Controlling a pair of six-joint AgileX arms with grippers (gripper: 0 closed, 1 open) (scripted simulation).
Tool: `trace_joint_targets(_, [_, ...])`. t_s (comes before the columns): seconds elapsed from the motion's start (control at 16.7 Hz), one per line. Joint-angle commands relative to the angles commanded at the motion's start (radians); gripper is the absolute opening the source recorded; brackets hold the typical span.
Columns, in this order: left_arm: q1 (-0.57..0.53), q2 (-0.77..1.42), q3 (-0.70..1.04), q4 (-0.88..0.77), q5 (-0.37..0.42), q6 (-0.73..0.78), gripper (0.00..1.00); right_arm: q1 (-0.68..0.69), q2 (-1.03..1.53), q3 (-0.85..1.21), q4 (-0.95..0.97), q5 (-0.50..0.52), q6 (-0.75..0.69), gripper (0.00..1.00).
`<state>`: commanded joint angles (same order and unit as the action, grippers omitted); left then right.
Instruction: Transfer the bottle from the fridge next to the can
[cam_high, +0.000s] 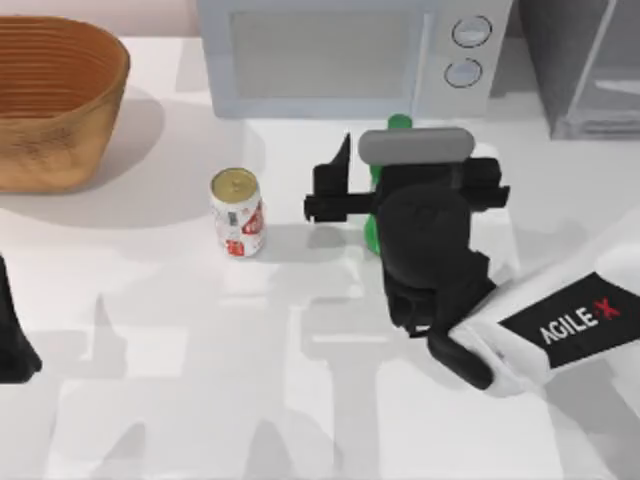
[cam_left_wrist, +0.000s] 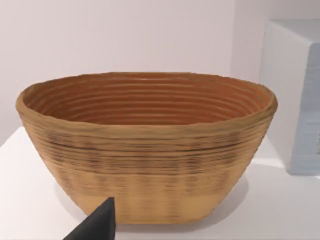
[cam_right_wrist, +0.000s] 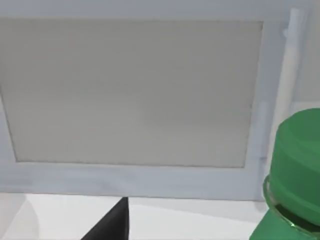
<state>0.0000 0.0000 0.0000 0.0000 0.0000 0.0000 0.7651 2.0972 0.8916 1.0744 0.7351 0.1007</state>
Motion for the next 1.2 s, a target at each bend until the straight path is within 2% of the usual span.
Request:
trace_joint_targets(0.36, [0.000,0.000,0.000,0.000,0.000,0.000,1.00,0.002,-0.003,-0.004,0.002,0.003,0.001,1.00])
trace_joint_targets(0.78, [0.000,0.000,0.000,0.000,0.000,0.000,1.00,0.060,-0.051,-0.093,0.033,0.060,0.012,1.00])
trace_joint_targets(1.02, [0.000,0.000,0.000,0.000,0.000,0.000,1.00,0.052,-0.056,-0.089,0.030,0.053,0.010,1.00])
trace_joint_targets(1.2, [0.000,0.000,0.000,0.000,0.000,0.000,1.00,0.023,-0.149,-0.095,0.012,0.005,-0.001,1.00])
